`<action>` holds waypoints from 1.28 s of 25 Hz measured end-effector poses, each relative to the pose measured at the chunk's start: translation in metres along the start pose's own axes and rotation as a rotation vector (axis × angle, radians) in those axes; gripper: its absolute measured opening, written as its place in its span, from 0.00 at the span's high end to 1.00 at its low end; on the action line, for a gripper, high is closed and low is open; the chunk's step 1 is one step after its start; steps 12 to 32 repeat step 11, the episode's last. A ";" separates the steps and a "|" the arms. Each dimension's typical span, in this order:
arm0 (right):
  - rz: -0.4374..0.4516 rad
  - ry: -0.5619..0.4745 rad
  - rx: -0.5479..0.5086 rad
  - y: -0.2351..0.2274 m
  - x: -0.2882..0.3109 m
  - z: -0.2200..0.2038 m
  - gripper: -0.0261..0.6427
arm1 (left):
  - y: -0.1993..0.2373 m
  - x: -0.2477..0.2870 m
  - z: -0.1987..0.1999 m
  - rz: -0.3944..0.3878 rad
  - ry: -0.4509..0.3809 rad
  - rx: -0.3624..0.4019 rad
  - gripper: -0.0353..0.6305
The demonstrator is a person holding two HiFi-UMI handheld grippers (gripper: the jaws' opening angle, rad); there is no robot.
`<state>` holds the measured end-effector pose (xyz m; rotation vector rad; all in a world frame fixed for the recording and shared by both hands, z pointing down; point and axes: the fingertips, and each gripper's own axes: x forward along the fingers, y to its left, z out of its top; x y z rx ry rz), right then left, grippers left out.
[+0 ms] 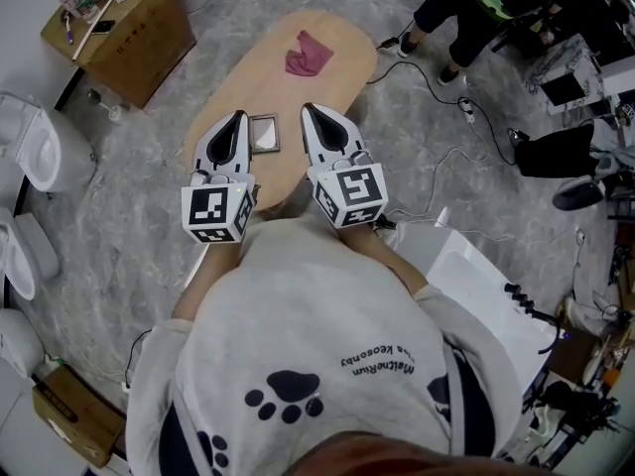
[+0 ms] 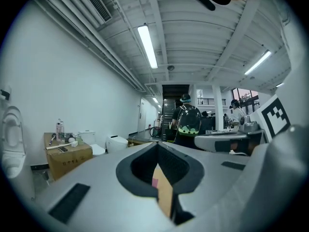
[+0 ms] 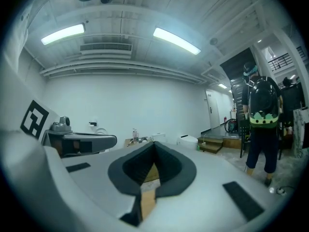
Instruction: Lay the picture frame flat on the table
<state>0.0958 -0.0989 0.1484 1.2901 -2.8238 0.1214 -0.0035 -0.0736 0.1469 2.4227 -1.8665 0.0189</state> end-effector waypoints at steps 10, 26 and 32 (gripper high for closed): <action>0.041 -0.003 -0.005 -0.013 -0.001 -0.003 0.94 | -0.015 0.008 -0.011 0.009 -0.001 0.008 0.93; 0.043 -0.004 -0.006 -0.014 -0.001 -0.002 0.94 | -0.016 0.010 -0.011 0.007 0.000 0.012 0.93; 0.043 -0.004 -0.006 -0.014 -0.001 -0.002 0.94 | -0.016 0.010 -0.011 0.007 0.000 0.012 0.93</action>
